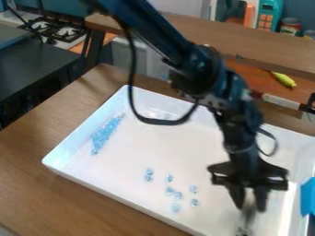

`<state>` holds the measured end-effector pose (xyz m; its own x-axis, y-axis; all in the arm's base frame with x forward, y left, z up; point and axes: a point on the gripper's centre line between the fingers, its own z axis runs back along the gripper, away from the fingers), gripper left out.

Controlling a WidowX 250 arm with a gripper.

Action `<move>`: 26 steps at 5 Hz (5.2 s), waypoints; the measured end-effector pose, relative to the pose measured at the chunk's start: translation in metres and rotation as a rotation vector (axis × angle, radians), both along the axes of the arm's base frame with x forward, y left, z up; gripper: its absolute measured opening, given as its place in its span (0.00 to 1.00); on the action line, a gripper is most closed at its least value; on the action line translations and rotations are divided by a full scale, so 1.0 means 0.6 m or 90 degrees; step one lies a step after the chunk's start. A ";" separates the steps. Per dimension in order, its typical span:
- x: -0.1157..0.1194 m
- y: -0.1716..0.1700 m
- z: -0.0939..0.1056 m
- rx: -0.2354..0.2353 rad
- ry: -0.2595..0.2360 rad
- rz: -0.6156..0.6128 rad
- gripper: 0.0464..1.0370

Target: Sweep into pile

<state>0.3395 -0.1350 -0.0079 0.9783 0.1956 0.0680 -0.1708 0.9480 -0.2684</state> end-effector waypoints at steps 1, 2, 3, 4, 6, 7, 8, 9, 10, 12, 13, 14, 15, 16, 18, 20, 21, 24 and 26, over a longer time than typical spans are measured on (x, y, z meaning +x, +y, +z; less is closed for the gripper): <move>-0.001 0.072 0.003 0.025 -0.014 0.028 0.32; -0.005 0.136 0.003 0.048 -0.035 0.045 0.32; -0.006 0.180 0.000 0.077 -0.065 0.055 0.32; -0.015 0.221 -0.001 0.123 -0.104 0.039 0.32; -0.032 0.338 -0.002 0.241 -0.155 0.055 0.32; -0.044 0.389 -0.002 0.288 -0.144 0.072 0.32; -0.069 0.411 0.002 0.290 -0.113 0.073 0.32; -0.084 0.387 0.024 0.219 -0.099 0.066 0.32; -0.067 0.330 0.077 0.114 -0.123 0.079 0.32; -0.031 0.177 0.111 0.024 -0.137 0.035 0.31; -0.030 0.099 0.102 0.002 -0.136 -0.001 0.31; -0.024 0.065 0.076 0.018 -0.154 -0.017 0.31; -0.018 0.069 0.020 0.053 -0.157 -0.021 0.31; -0.020 0.093 0.000 0.073 -0.170 -0.017 0.31; -0.052 0.200 0.007 0.068 -0.166 0.014 0.31; -0.064 0.330 0.027 0.101 -0.187 0.058 0.31; -0.062 0.382 0.017 0.160 -0.210 0.071 0.31; -0.037 0.298 0.107 0.020 -0.190 0.086 0.31; 0.045 0.212 0.098 0.033 -0.173 0.080 0.31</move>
<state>0.3665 -0.0079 0.0510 0.8916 0.3031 0.3363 -0.2161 0.9377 -0.2722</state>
